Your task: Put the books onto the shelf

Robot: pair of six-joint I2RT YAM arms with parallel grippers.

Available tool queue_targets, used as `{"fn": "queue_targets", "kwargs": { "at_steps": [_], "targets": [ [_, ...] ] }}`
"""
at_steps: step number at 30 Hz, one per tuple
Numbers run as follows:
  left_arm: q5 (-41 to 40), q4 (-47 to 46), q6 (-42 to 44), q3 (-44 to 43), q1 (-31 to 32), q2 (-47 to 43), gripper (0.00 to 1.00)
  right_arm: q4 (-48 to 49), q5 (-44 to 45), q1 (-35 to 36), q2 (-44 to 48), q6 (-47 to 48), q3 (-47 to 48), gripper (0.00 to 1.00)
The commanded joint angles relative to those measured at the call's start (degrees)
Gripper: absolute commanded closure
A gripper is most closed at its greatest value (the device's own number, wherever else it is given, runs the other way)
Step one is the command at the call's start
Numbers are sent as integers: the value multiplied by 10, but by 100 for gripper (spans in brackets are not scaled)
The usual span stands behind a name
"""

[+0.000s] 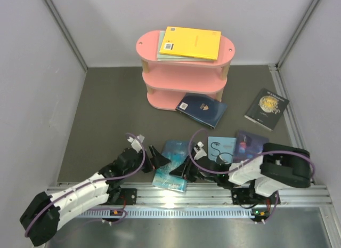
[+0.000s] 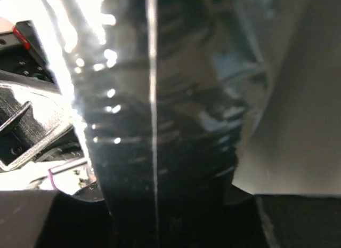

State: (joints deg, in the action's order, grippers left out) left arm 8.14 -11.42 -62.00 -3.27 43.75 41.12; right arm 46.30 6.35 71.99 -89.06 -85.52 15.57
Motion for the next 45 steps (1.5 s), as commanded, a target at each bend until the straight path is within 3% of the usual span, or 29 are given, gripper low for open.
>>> {"fn": "queue_targets", "kwargs": {
  "at_steps": [1, 5, 8, 15, 19, 25, 30, 37, 38, 42, 43, 45],
  "targets": [
    [88, 81, -27, -14, 19, -51, 1, -272, 87, 24, 92, 59, 9, 100],
    [76, 112, -11, -32, 19, -89, 1, -398, 129, 33, 241, 91, 18, 100],
    [90, 73, -26, -18, 19, -101, 1, -435, 138, 32, 349, 112, 18, 100],
    [137, -159, -97, 66, 19, -96, 1, -420, 104, 26, 514, 155, 3, 100],
    [151, -224, -102, 69, 18, -73, 1, -390, 80, 26, 542, 173, 7, 100],
    [149, -162, -66, 38, 19, -43, 1, -312, 34, 26, 547, 189, 10, 100],
    [148, -185, -68, 41, 20, -25, 1, -183, -10, 25, 530, 184, -17, 100],
    [187, -412, -134, 94, 20, -1, 2, 14, -38, 17, 474, 169, -72, 100],
    [194, -428, -137, 96, 20, 2, 5, 32, -43, 14, 457, 165, -77, 100],
    [216, -457, -137, 82, 24, 3, 34, 106, -56, -4, 416, 161, -92, 100],
    [219, -457, -132, 78, 28, 2, 47, 126, -61, -14, 409, 162, -91, 100],
    [219, -443, -124, 64, 33, 1, 60, 144, -82, -28, 390, 158, -86, 100]
  ]
}}
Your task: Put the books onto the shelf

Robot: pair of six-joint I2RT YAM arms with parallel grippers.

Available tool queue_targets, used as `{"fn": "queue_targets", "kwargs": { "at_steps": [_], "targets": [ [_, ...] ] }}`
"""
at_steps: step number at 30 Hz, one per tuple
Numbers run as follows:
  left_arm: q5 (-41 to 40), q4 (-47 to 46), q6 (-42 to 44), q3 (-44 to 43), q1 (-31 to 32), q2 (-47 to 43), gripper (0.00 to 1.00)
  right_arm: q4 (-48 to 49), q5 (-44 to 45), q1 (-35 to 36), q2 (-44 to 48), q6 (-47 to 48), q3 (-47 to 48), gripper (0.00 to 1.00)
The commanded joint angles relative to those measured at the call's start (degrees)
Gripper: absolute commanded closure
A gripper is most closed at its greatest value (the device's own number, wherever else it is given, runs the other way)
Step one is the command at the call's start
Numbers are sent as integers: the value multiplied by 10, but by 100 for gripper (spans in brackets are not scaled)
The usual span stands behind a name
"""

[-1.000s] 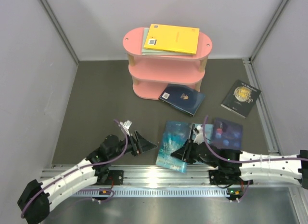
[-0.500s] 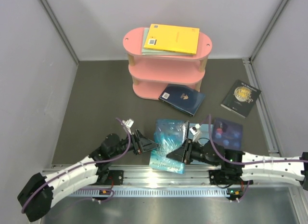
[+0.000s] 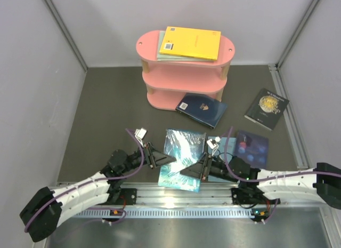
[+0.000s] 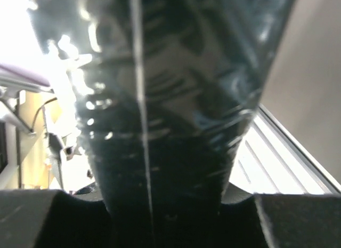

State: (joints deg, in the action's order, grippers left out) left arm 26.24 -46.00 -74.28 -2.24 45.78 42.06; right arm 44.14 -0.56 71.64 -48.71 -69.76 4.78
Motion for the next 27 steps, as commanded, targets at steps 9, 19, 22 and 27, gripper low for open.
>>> {"fn": "queue_targets", "kwargs": {
  "at_steps": [9, 19, 22, 27],
  "targets": [
    [-37, -21, 28, 28, 29, 31, 100, 81, -50, -61, 44, 8, 51, 10],
    [-213, 7, 20, 1, 29, 41, 100, -847, 300, -60, 337, 126, 361, 0],
    [-254, -42, -1, -1, 30, 91, 100, -957, 354, -60, 344, 112, 423, 0],
    [-322, -173, -38, -18, 29, 236, 100, -998, 372, -60, 348, 109, 451, 0]
  ]
}}
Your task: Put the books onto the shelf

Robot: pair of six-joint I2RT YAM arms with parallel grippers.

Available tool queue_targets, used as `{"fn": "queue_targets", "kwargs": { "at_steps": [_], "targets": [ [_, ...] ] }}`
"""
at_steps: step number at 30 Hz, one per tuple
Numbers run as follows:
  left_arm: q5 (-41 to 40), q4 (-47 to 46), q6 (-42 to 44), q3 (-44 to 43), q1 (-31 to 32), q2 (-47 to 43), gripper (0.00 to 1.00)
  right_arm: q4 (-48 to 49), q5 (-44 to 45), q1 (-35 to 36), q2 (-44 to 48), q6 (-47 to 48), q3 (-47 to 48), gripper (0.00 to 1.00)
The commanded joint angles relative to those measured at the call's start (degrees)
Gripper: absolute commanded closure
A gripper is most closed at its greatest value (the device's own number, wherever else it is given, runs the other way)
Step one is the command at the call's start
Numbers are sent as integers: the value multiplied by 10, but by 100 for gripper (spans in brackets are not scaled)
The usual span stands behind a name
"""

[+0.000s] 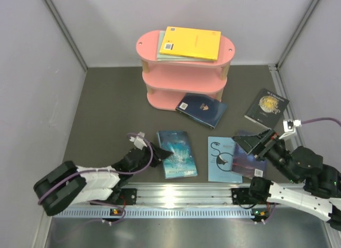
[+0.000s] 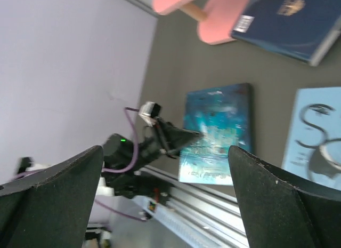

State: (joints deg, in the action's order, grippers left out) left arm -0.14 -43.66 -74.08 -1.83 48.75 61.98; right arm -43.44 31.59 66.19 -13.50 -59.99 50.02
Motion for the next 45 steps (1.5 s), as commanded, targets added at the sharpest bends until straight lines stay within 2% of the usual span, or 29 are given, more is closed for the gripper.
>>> {"fn": "queue_targets", "kwargs": {
  "at_steps": [1, 5, 8, 11, 15, 18, 22, 33, 35, 39, 45],
  "targets": [
    [-64, -226, -47, -29, -1, 62, 100, -124, 52, -5, -1, 12, -3, 0],
    [-58, -437, -76, -66, -1, 232, 100, -124, 53, -5, 7, 15, -14, 0],
    [-36, -537, -124, -110, 0, 350, 100, -127, 55, -5, 17, 16, -18, 0],
    [-24, -535, -134, -161, 15, 381, 100, -139, 63, -5, 29, 17, -12, 0],
    [-33, -528, -113, -187, 41, 340, 100, -174, 74, -5, 46, 17, 3, 0],
    [-35, -468, -102, -191, 42, 287, 100, -190, 86, -4, 60, 15, 11, 0],
    [-42, -311, -72, -202, 42, 221, 100, -198, 99, -1, 72, 18, 15, 0],
    [-100, -228, -51, -189, 28, 185, 100, -219, 105, 8, 92, 1, 16, 0],
    [-109, -231, -45, -193, 27, 190, 100, -219, 106, 9, 93, 0, 14, 0],
    [-125, -324, -45, -199, 25, 217, 100, -219, 106, 10, 82, 0, 14, 0],
    [-137, -386, -71, -232, 22, 270, 100, -217, 107, 10, 78, -3, 11, 0]
  ]
}}
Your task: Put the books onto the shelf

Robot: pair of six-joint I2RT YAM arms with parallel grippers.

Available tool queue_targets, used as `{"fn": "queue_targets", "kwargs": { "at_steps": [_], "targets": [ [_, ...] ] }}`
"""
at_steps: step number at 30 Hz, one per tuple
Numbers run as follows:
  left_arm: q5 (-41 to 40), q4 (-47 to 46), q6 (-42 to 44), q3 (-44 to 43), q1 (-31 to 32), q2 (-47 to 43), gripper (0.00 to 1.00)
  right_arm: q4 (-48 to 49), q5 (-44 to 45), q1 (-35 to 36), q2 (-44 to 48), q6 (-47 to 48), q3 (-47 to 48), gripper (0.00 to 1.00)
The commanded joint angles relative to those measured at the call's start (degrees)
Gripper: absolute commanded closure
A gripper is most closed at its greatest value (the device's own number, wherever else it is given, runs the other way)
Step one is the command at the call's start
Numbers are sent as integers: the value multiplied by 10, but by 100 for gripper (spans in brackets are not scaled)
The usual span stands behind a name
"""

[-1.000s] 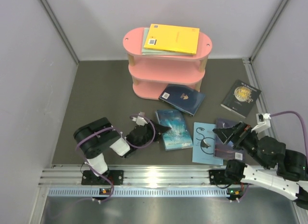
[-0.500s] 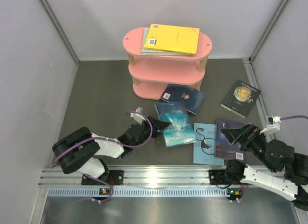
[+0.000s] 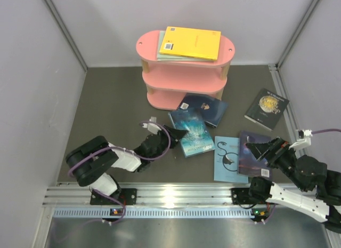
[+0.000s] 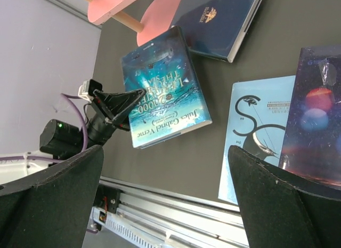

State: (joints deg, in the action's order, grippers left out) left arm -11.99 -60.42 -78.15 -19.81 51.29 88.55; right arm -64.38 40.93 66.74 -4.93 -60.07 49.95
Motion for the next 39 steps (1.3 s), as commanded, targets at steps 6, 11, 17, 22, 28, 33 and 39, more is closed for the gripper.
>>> {"fn": "queue_targets", "kwargs": {
  "at_steps": [6, 11, 17, 22, 28, 33, 39],
  "targets": [
    [-54, -313, -68, -96, -2, 92, 100, 3, 13, 7, -15, 1, 10, 0],
    [-79, -368, -100, -152, 0, 170, 100, 5, 8, 8, -21, 0, 8, 0],
    [-116, -367, -106, -184, 4, 194, 100, 3, 0, 8, -18, 0, 6, 0],
    [-188, -344, -110, -184, 7, 195, 100, 4, -1, 8, -19, -1, 3, 0],
    [-284, -205, -84, -214, 23, 153, 100, 7, 0, 8, -29, 0, -1, 0],
    [-342, -112, -72, -260, 37, 155, 100, 8, 1, 8, -25, 0, -6, 0],
    [-343, 17, -94, -302, 41, 156, 78, 7, 3, 8, -18, -1, -9, 0]
  ]
}}
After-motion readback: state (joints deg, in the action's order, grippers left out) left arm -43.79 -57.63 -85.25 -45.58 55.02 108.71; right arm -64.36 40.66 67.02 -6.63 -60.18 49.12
